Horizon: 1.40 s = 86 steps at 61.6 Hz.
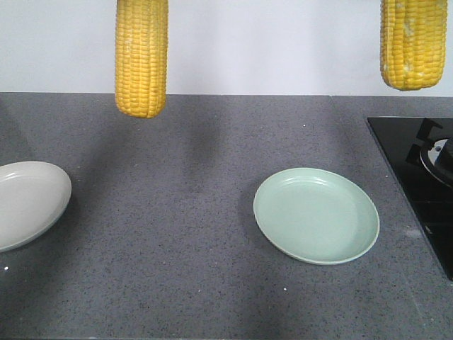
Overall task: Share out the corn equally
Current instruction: 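Drive the base closer to the plates, holding both cobs raised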
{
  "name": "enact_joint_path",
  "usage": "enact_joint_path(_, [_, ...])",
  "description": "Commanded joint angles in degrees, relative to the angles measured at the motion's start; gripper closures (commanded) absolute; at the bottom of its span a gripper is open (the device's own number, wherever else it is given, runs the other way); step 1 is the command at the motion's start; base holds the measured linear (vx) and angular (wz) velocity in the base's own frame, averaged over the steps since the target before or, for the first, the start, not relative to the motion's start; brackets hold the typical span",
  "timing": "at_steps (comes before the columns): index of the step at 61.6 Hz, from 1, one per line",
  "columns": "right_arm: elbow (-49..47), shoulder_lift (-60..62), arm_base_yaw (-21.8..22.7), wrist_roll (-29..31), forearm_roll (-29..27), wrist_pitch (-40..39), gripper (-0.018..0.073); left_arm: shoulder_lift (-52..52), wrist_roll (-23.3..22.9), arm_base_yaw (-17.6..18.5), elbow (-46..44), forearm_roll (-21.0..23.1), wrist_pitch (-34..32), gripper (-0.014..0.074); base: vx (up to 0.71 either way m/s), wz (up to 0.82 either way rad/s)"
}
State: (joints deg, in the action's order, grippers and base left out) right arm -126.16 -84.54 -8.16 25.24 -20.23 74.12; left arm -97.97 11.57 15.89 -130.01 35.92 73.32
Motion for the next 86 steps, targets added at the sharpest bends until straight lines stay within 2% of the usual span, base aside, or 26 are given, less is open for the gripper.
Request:
enact_joint_path(1, [-0.96, 1.53, 0.27, -0.03, -0.86, -0.26, 0.0564, 2.48, -0.57, 0.29, -1.24, 2.44, -1.59, 0.0603, 0.03, -0.03])
enact_joint_path(86, [-0.96, 1.53, 0.27, -0.03, -0.86, -0.26, 0.0564, 2.48, -0.57, 0.29, -1.24, 2.44, -1.59, 0.0603, 0.03, -0.02])
